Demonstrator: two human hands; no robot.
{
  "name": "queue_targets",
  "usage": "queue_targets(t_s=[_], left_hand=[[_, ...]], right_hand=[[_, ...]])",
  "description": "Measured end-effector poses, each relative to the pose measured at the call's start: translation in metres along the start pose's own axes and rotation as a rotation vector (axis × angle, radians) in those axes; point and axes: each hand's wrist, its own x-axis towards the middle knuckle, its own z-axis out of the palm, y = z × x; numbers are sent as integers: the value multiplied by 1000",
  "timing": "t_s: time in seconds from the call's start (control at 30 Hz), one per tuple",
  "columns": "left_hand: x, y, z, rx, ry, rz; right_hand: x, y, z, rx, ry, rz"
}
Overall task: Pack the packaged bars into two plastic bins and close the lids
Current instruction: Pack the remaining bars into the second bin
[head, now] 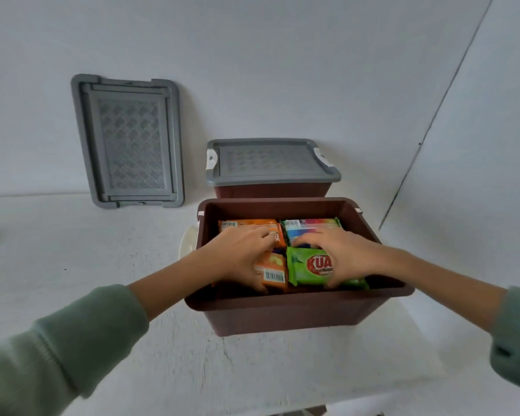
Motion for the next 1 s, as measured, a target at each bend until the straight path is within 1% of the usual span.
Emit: queue_targets(t_s=[0.2, 0.27, 0.3, 0.4, 0.47, 0.57, 0.63, 0.7, 0.8, 0.9, 1.0], left_hand=[[1, 7, 9, 147, 49, 1], [1, 7, 10, 107, 64, 8], [1, 7, 10, 85, 75, 18], [3, 4, 9, 35, 91, 38], [4, -2, 3, -37, 96, 20], [2, -22, -15, -116, 111, -32], [-4, -43, -28, -158, 163, -65], [-17, -69, -37, -169, 224, -115], [-49, -113, -43, -166, 282, -250], [-97, -158, -41, -179, 322, -401], [-160, -207, -30, -166, 330, -583]], right_hand=[[2, 1, 17, -118, 107, -22], [5, 0, 17, -151, 149, -56], [6, -1, 15, -163, 144, -70], [9, -6, 2, -170, 31, -67], [13, -11, -12, -121, 12, -42], [23, -23, -34, -71, 90, -49], [35, -35, -50, -27, 156, -82], [52, -53, -64, 10, 222, -127], [90, -91, -80, 20, 306, -214], [133, -139, -88, 59, 335, -303], [185, -200, -93, 83, 329, -417]])
